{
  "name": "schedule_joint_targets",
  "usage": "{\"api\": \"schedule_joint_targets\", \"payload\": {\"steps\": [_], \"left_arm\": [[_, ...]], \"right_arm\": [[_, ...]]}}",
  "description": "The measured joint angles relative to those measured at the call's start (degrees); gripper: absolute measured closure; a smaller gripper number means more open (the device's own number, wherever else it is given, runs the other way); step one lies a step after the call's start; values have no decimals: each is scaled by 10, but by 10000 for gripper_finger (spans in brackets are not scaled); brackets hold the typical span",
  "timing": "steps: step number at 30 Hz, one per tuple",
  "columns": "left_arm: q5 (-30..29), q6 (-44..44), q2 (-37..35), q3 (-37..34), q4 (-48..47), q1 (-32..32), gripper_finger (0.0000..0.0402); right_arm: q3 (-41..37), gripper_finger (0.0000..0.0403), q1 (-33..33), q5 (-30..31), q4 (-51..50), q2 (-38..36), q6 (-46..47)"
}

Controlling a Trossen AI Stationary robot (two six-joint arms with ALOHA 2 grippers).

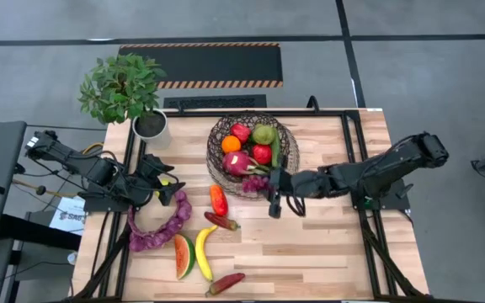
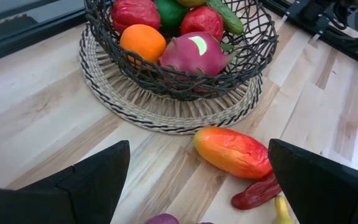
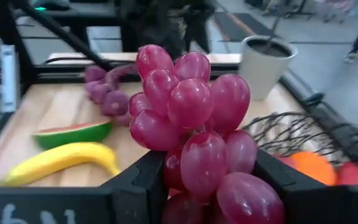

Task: Build produce basket
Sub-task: Put the grapes into the basket

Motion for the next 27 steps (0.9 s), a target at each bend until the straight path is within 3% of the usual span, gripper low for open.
{"api": "schedule_joint_targets", "payload": {"steps": [9, 17, 27], "left_arm": [[0, -1, 0, 0, 0, 0, 34], [0, -2, 0, 0, 0, 0, 34], [0, -1, 0, 0, 0, 0, 34]], "right_arm": [[0, 228, -110, -9, 19, 8, -67], [0, 227, -217, -76, 64, 33, -104], [0, 227, -306, -116, 131, 104, -145]]}}
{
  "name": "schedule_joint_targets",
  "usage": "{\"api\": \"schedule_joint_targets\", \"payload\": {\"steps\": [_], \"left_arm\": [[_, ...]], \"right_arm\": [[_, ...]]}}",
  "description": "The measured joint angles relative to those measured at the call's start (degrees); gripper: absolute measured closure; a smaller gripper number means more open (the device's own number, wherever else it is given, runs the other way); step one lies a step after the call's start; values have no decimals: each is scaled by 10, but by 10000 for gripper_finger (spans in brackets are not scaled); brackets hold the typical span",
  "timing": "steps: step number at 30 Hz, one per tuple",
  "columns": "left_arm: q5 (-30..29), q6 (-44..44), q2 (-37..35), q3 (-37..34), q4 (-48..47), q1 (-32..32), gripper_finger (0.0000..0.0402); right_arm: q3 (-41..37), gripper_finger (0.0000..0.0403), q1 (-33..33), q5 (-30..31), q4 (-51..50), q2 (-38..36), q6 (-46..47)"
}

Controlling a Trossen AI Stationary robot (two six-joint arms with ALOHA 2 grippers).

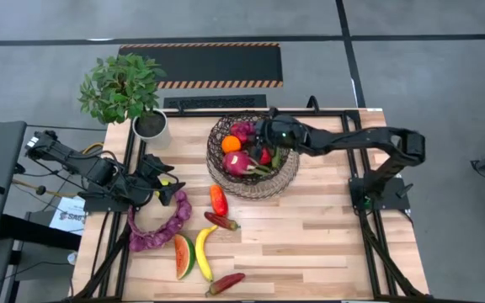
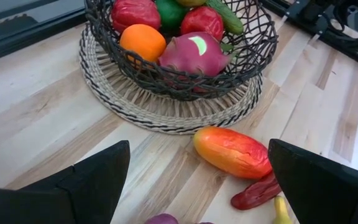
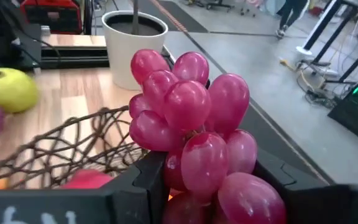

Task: Build produce basket
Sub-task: Put the grapes into the basket

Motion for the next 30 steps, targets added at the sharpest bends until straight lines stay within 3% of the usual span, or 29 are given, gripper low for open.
{"api": "schedule_joint_targets", "payload": {"steps": [6, 14, 23, 30], "left_arm": [[0, 0, 0, 0, 0, 0, 34], [0, 2, 0, 0, 0, 0, 34], [-1, 4, 0, 0, -1, 0, 34], [-4, 4, 0, 0, -1, 0, 34]], "right_arm": [[39, 227, -21, -31, 0, 58, -45], [91, 227, -39, -48, -1, 121, -186], [123, 177, -65, -61, -83, 148, -187], [125, 139, -87, -70, -87, 143, -180]]}}
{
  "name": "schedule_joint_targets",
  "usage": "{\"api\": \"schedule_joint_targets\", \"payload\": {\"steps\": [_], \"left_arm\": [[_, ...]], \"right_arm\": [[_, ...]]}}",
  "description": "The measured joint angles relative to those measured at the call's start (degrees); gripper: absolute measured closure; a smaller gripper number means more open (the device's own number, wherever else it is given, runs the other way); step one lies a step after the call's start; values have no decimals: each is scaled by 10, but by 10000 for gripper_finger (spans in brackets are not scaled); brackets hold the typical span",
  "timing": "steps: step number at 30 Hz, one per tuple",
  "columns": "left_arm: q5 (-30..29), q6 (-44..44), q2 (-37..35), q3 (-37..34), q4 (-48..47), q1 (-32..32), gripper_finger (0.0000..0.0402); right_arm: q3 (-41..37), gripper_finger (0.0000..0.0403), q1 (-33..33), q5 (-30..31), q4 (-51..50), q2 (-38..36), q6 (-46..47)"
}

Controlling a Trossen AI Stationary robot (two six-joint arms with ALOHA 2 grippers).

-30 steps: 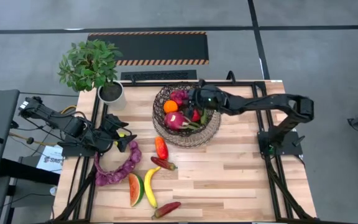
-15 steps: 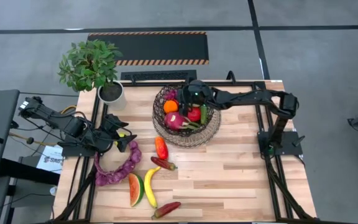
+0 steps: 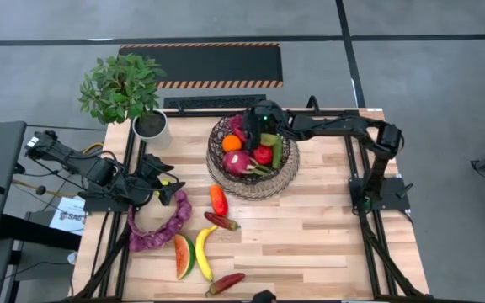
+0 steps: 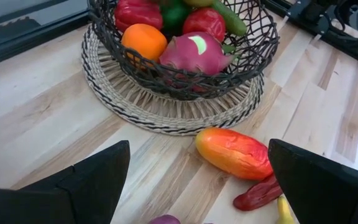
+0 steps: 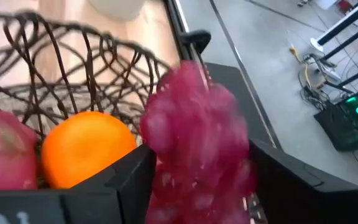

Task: Build produce basket
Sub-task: Put the grapes into the basket, then put the mango into the basket

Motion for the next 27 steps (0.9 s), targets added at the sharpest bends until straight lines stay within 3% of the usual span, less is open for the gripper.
{"api": "schedule_joint_targets", "payload": {"steps": [14, 18, 22, 27], "left_arm": [[1, 0, 0, 0, 0, 0, 34], [5, 0, 0, 0, 0, 0, 34], [18, 0, 0, 0, -1, 0, 34], [27, 4, 0, 0, -1, 0, 34]], "right_arm": [[0, 137, 17, -14, -3, -18, 2], [14, 137, 30, -19, -27, -18, 45], [68, 137, 72, -95, -79, -31, 97], [106, 137, 157, -117, -113, -36, 150]]}}
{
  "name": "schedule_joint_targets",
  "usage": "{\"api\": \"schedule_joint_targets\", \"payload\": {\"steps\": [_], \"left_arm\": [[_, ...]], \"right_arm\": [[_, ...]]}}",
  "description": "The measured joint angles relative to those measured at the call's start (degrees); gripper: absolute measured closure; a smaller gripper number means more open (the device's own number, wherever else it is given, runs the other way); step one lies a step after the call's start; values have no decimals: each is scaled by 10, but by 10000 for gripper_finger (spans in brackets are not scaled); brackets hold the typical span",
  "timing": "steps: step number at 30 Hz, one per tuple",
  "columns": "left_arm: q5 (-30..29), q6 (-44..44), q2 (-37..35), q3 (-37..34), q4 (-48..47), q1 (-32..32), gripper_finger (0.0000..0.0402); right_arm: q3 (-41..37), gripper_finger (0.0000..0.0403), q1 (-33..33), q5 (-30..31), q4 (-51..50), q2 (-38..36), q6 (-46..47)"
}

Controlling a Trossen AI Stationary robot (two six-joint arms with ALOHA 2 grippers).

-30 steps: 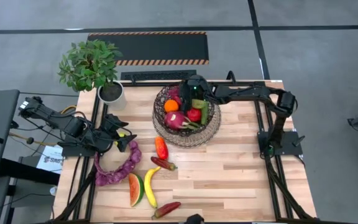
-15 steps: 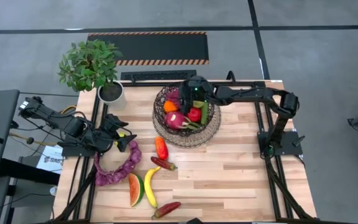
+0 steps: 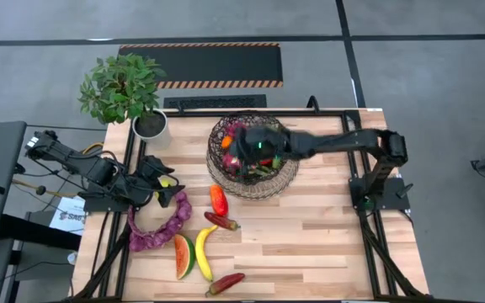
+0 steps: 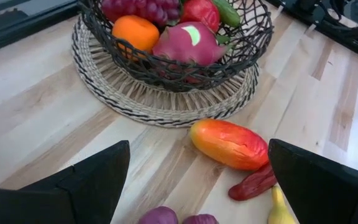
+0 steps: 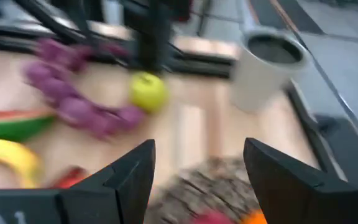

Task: Build produce basket
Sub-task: Put the mango into the basket

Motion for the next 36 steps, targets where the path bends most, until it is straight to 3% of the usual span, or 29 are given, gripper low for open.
{"api": "schedule_joint_targets", "payload": {"steps": [6, 9, 13, 17, 24, 29, 32, 36], "left_arm": [[70, 0, 0, 0, -4, 0, 34], [99, -3, 0, 0, -5, -2, 34], [98, -20, 1, 0, -12, -7, 34], [91, -26, 7, 0, -10, -12, 34], [79, -39, 43, 0, -9, -22, 34], [82, -42, 78, 0, -9, -29, 34], [78, -42, 94, 0, -6, -30, 34], [68, -42, 105, 0, -7, -30, 34]], "right_arm": [[-3, 137, 108, 24, 48, 23, 16], [4, 137, 149, 31, 149, 54, -1], [9, 137, 182, 43, 222, 98, -5], [26, 137, 198, 56, 223, 149, 6], [56, 137, 210, 226, 193, 231, 89], [78, 137, 218, 345, 151, 237, 162], [78, 137, 225, 390, 121, 237, 204], [78, 137, 233, 399, 99, 238, 257]]}}
